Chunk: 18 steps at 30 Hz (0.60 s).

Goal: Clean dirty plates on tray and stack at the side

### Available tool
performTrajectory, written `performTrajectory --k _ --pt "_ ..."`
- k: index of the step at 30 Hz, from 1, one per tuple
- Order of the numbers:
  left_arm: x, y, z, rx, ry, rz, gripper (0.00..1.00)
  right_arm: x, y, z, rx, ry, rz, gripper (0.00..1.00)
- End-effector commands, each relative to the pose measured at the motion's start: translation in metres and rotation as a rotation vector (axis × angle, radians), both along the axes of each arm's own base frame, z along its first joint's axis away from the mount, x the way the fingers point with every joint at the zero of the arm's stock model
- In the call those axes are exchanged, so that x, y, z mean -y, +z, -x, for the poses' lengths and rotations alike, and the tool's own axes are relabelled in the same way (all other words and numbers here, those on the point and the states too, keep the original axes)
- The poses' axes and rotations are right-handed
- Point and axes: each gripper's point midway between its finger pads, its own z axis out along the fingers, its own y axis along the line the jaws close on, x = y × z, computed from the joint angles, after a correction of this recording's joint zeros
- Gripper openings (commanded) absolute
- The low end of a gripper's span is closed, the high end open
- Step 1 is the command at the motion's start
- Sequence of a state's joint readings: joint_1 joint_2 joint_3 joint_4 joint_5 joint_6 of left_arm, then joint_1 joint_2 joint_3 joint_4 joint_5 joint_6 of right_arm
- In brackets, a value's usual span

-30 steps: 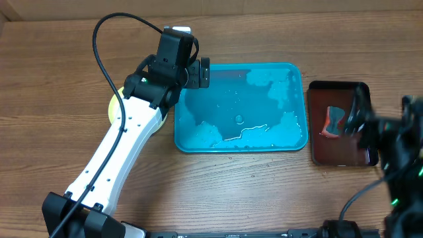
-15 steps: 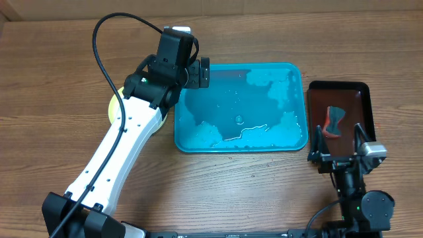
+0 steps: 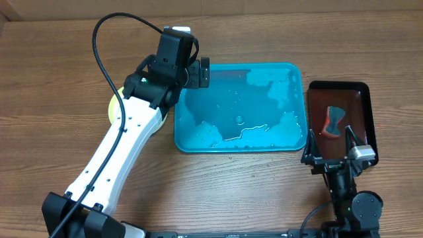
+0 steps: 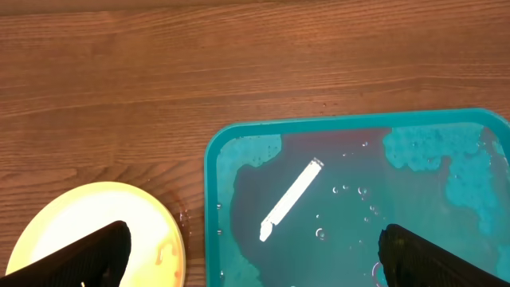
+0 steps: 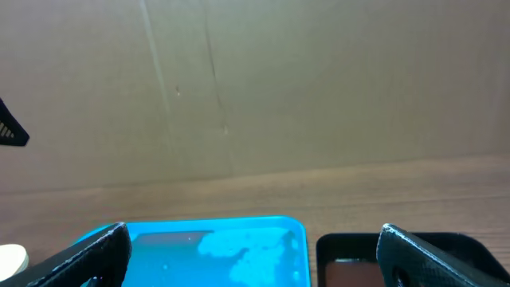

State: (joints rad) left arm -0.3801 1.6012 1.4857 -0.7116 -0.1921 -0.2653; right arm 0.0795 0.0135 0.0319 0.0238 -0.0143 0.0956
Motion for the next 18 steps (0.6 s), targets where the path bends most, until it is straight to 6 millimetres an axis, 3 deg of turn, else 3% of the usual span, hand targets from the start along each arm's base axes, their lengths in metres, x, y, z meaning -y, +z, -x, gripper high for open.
performTrajectory --k 1,5,18 --pt "0.001 0.009 -0.002 0.024 -0.003 -0.003 1.00 -0.001 -0.013 -0.001 -0.028 0.004 0.004 1.00" --pt "0.001 0.009 -0.002 0.024 -0.003 -0.003 1.00 -0.003 -0.036 -0.001 -0.123 0.016 0.003 1.00" --pt "0.001 0.009 -0.002 0.024 -0.003 -0.003 1.00 -0.003 -0.036 -0.002 -0.121 0.014 0.002 1.00"
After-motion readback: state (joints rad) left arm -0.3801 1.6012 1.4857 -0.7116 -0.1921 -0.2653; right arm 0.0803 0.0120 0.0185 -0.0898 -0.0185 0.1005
